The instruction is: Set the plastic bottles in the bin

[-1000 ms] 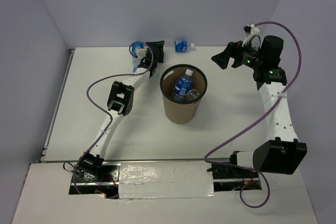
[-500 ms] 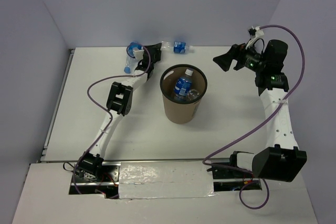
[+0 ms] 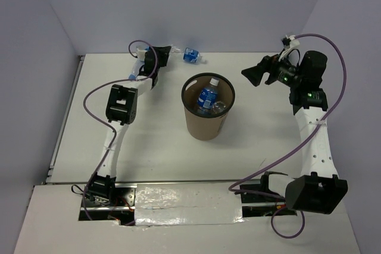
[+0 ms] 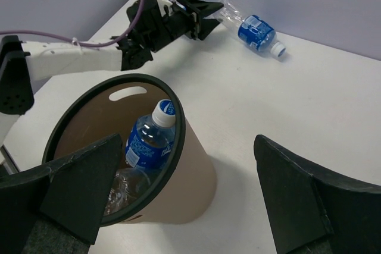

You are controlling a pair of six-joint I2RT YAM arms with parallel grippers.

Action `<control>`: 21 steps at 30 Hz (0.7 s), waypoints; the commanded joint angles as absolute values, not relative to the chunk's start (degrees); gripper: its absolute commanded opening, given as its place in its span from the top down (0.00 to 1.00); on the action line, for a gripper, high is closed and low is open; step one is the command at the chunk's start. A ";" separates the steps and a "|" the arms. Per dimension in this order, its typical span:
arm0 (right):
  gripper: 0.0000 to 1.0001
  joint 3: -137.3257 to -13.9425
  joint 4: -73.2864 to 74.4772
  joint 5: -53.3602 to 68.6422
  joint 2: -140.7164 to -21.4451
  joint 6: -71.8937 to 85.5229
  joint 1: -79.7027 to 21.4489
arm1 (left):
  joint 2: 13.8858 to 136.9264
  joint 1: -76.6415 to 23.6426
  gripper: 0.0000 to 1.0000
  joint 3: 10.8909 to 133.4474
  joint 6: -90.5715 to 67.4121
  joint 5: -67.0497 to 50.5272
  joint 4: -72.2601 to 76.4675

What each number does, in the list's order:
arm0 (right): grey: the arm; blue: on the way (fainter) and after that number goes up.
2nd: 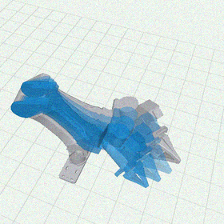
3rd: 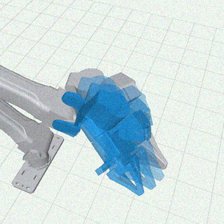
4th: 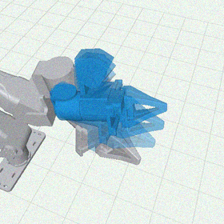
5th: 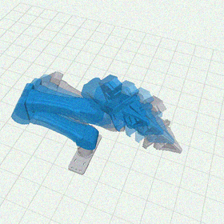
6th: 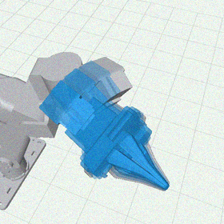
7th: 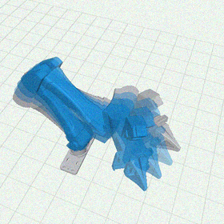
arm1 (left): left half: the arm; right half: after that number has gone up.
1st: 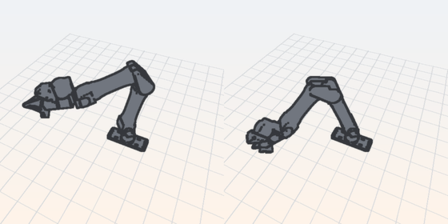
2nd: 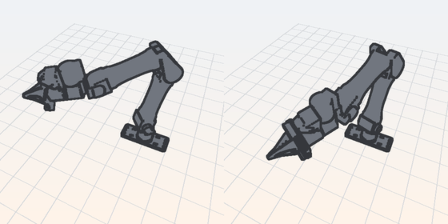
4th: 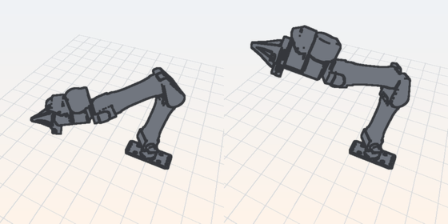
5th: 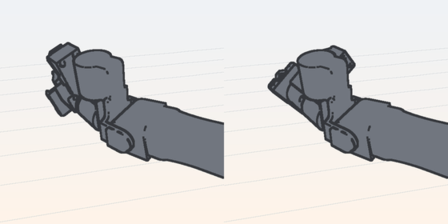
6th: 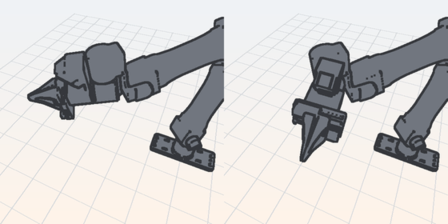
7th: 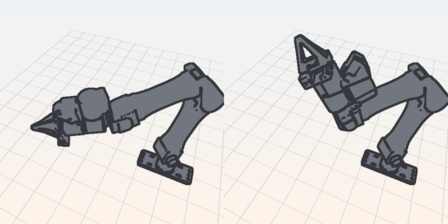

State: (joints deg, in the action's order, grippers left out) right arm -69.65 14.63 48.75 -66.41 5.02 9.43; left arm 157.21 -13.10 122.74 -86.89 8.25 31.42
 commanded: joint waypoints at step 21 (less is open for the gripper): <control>0.02 -66.01 11.78 51.77 -59.15 3.60 9.93 | 116.38 -11.07 1.00 95.37 -61.36 -4.57 43.42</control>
